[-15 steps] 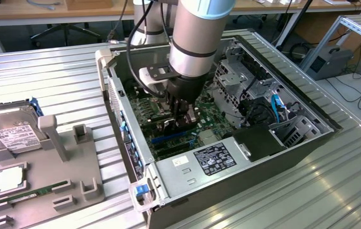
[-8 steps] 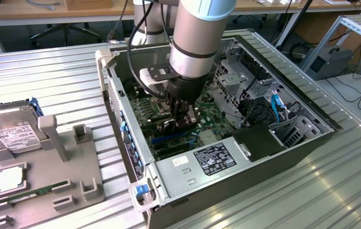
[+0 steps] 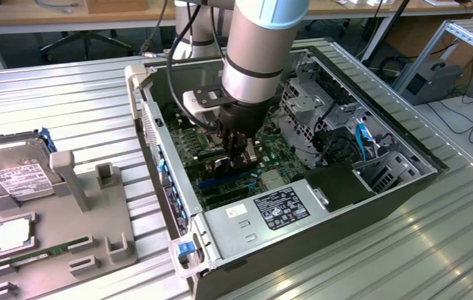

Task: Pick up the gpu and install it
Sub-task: 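Insert the gpu into the slot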

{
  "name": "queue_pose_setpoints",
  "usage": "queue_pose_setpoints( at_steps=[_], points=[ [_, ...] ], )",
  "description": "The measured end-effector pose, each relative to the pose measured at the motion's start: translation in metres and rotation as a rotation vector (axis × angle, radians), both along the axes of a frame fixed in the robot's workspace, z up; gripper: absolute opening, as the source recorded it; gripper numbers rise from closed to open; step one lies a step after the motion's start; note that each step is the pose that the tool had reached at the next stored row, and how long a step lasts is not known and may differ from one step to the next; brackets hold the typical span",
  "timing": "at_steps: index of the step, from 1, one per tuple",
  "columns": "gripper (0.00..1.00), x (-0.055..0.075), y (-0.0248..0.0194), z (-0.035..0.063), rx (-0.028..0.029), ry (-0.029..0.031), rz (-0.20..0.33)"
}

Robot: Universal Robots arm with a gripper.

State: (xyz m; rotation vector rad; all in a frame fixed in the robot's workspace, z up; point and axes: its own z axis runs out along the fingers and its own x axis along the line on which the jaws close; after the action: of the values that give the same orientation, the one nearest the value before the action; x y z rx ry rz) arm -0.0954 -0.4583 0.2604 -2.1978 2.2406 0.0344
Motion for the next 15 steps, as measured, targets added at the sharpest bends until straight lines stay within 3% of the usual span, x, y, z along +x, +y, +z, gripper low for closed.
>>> queue_pose_setpoints(
  at_steps=[15],
  points=[
    [0.27,0.0,0.0001,-0.0024,0.0004,-0.0002,0.0]
  ],
)
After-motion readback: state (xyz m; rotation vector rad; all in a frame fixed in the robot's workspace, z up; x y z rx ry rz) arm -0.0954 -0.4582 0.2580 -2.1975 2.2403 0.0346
